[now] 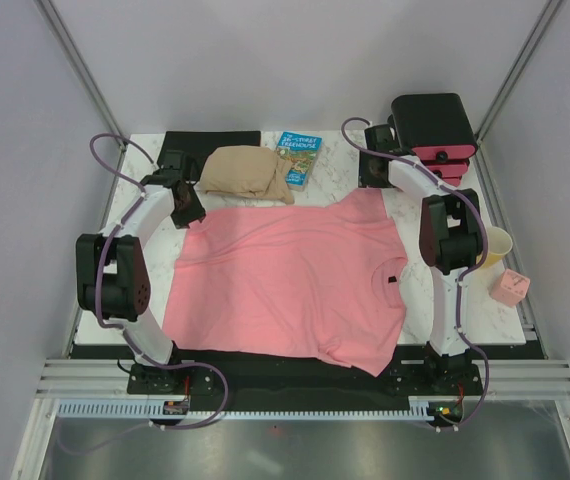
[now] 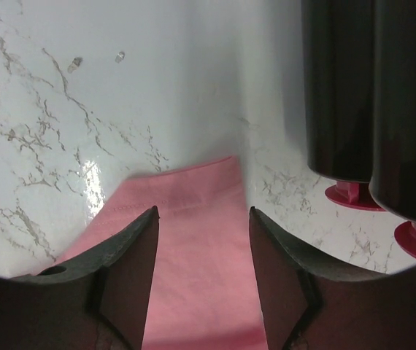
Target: Fold and stack the t-shirts
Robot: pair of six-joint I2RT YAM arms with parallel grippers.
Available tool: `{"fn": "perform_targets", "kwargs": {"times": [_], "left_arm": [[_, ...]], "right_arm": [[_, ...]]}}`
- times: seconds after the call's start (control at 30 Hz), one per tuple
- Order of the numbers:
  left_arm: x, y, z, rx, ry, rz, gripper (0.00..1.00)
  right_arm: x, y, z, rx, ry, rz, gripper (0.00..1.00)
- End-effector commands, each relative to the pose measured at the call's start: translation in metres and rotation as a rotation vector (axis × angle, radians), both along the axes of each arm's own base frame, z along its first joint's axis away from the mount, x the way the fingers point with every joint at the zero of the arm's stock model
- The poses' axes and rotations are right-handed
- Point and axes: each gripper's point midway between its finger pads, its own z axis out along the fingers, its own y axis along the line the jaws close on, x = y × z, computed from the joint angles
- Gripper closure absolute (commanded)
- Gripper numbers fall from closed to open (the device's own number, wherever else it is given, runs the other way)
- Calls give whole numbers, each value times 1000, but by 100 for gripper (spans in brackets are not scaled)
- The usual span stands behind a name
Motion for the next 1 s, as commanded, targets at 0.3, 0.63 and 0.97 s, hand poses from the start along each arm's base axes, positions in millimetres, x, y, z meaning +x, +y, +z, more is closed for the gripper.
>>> {"fn": "perform_targets", "kwargs": {"times": [0.3,0.63,0.97], "left_arm": [[14,6,-2,22,-7,-16,55],[14,5,-4,22,-5,-30,55],[14,5,-7,22,-1,-40,55]], "right_arm": [[4,-11,-11,-28,-8,-28,39],[12,-9,-31,-17,2,-31,39],[20,-5,-35,1,-40,-25,39]]}}
